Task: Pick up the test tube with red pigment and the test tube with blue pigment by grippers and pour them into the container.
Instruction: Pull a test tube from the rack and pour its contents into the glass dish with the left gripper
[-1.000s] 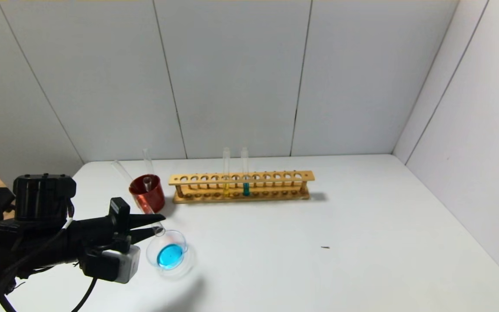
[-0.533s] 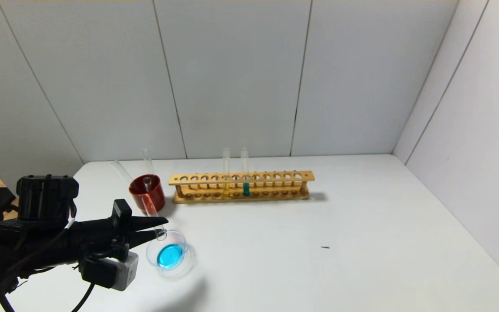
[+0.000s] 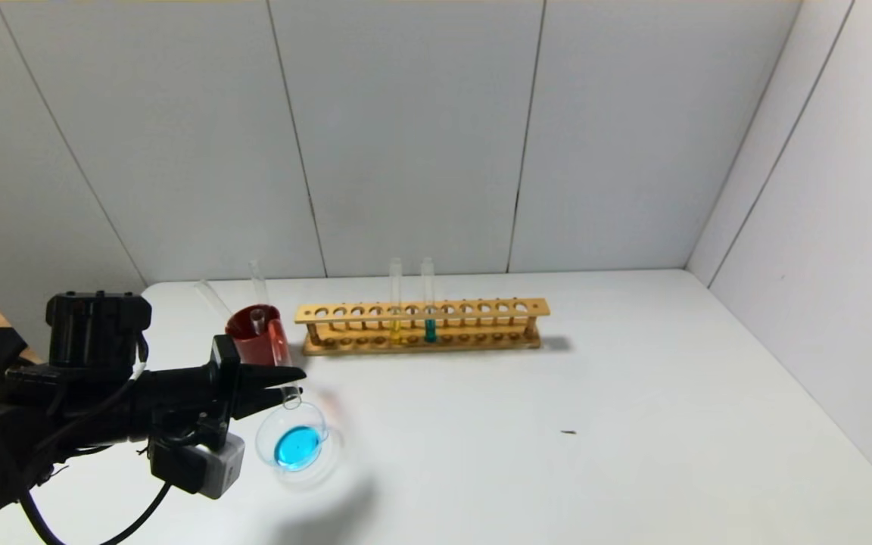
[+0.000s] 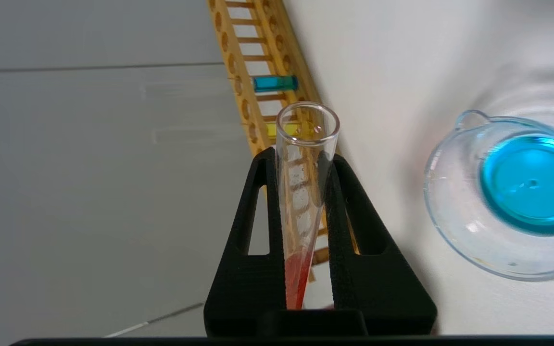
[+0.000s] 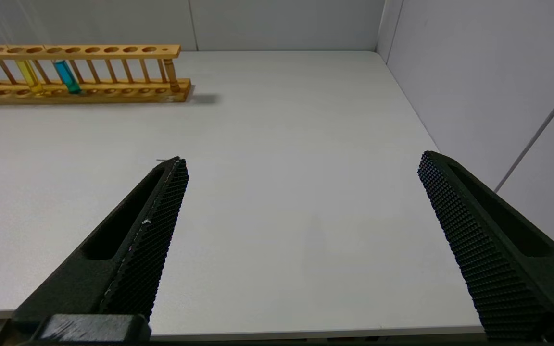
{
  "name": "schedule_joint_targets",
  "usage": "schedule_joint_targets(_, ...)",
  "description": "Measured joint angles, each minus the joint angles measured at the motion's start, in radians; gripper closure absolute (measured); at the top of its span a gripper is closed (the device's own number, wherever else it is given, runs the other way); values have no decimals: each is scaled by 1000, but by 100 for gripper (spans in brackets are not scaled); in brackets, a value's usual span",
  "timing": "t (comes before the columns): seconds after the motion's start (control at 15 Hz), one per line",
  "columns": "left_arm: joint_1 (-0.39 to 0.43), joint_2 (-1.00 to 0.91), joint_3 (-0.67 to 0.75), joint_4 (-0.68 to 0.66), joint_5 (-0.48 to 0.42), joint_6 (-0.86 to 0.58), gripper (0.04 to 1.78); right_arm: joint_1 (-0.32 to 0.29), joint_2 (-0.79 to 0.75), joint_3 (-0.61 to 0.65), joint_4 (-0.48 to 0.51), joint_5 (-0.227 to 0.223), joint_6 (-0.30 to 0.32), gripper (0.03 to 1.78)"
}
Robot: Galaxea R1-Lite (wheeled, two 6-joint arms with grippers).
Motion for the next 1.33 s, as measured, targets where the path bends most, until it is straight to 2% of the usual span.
schedule_joint_targets(0.27,4,44,-50,0,-19,54,152,0,0,0,0,0,0,6)
schedule_joint_targets(1.33,116,162,-153,45,-148,227,152,0,0,0,0,0,0,6)
